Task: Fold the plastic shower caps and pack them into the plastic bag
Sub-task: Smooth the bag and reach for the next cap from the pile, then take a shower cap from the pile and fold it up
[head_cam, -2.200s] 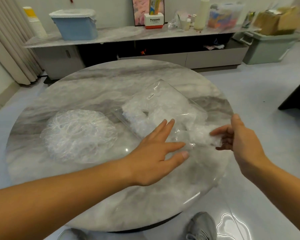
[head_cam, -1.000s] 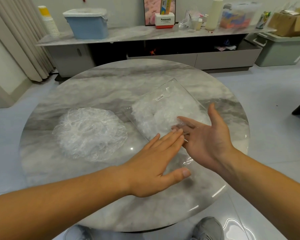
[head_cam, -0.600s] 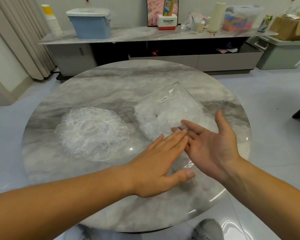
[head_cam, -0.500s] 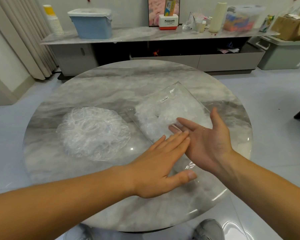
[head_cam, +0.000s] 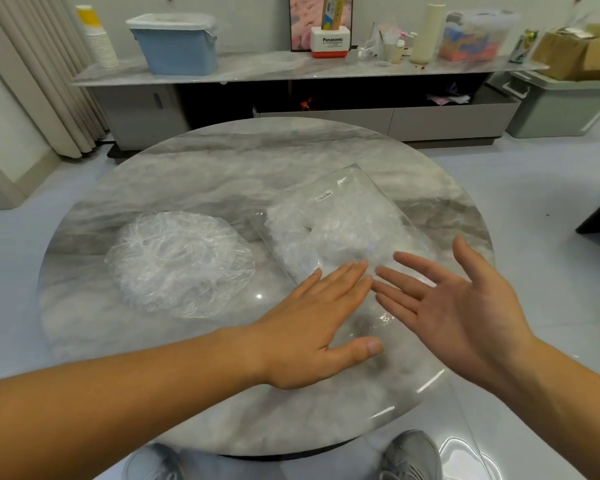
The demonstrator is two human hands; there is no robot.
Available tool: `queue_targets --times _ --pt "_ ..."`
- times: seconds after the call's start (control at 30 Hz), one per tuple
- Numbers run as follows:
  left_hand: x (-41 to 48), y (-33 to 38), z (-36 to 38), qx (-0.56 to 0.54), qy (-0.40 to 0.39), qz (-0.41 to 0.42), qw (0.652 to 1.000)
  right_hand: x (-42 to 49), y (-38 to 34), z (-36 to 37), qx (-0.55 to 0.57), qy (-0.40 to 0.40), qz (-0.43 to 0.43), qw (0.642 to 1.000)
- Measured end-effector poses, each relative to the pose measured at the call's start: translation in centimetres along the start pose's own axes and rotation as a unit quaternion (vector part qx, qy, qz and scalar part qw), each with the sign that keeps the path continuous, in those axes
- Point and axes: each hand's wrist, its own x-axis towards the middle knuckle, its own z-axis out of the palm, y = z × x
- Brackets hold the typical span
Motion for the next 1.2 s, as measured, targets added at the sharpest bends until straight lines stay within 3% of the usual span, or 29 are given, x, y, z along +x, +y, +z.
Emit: queue_targets --times 0.17,0.23,0.37,0.47,0.53,0.6,0.67,0.73,0.93,1.1,1.2 --pt "-0.3 -0.4 0.4 0.02 0.008 0.011 1.0 0.0 -1.2 0.4 -0.223 0.098 -0.1 0.965" --pt "-0.7 -0.7 0.3 0.009 0.027 0.022 0.999 0.3 -1.5 1.0 -0.253 0.104 -0.141 0.952" --pt "-2.6 -1.7 -0.6 -0.046 0.109 0.033 0.992 -0.1 -1.3 3.3 -0.275 0.046 -0.222 0.934" --pt "-4.6 -4.8 -1.4 -0.001 0.134 -0.073 0.988 -0.8 0.5 5.5 -0.342 -0.052 -0.263 0.901" --pt "-6.0 -7.8 -1.7 0.048 0.137 -0.176 0.974 -1.3 2.4 6.8 -0.441 -0.153 -0.215 0.858" --pt "-7.9 -11.0 -1.9 0.079 0.128 -0.274 0.95 -1.3 4.6 7.8 -0.564 -0.239 -0.128 0.78" --pt "-9.3 -13.5 -1.9 0.091 0.097 -0.32 0.938 -0.8 6.5 8.4 -0.649 -0.266 -0.082 0.708" --pt "-10.3 -15.2 -1.5 0.086 0.077 -0.325 0.939 -0.1 7.8 8.9 -0.691 -0.255 -0.057 0.674" --pt "-11.0 -16.5 -1.5 0.07 0.081 -0.308 0.945 3.0 8.9 8.4 -0.733 -0.165 -0.096 0.653" --pt "-10.9 -16.2 -2.2 0.078 0.139 -0.289 0.944 5.1 8.7 7.8 -0.771 -0.115 -0.128 0.613" --pt "-11.6 -14.8 -2.6 0.101 0.159 -0.25 0.95 5.2 8.6 8.0 -0.758 -0.109 -0.178 0.618"
